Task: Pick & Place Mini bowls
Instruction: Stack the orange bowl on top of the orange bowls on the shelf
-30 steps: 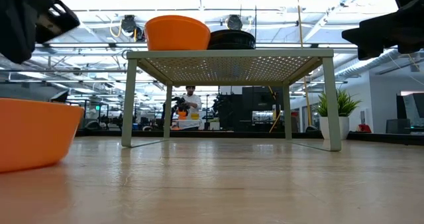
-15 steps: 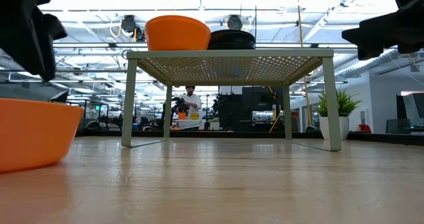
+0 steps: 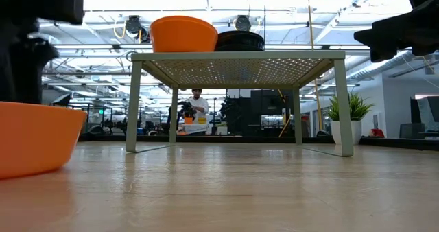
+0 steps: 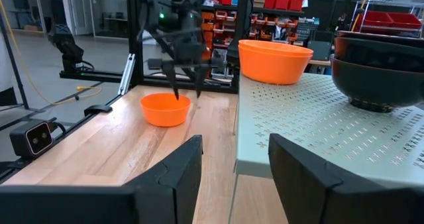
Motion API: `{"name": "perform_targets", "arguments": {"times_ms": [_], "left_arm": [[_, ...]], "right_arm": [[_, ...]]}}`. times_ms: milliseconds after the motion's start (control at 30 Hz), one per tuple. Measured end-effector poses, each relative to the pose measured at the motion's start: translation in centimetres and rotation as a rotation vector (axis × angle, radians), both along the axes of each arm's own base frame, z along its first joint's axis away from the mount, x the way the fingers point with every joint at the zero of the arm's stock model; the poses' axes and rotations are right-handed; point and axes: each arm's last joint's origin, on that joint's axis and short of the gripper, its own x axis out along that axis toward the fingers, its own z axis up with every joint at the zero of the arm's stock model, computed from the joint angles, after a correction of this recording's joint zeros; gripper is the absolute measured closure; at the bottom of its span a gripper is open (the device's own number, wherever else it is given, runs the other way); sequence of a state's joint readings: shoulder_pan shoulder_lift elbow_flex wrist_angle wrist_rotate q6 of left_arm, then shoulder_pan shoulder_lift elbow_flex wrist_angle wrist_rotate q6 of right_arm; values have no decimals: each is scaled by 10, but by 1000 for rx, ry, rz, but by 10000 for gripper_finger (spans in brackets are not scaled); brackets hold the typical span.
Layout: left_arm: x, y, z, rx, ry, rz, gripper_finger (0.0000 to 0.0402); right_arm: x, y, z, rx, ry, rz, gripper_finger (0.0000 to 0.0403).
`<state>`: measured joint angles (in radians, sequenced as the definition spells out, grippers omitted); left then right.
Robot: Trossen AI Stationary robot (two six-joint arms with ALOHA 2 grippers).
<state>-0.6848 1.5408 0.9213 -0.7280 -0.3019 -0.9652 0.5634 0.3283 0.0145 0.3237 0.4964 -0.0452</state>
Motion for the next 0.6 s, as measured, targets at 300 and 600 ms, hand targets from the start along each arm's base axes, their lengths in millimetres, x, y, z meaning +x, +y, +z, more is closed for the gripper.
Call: {"name": "perform_targets", "arguments": {"times_ms": [300,600], "left_arm": [[-2,1,-13,-61,10,24,169],[-2,1,-13,-95,21,68,168]], "right_arm": [[0,0,0,0,0,0,242],[0,0,0,0,0,0,242]]}}
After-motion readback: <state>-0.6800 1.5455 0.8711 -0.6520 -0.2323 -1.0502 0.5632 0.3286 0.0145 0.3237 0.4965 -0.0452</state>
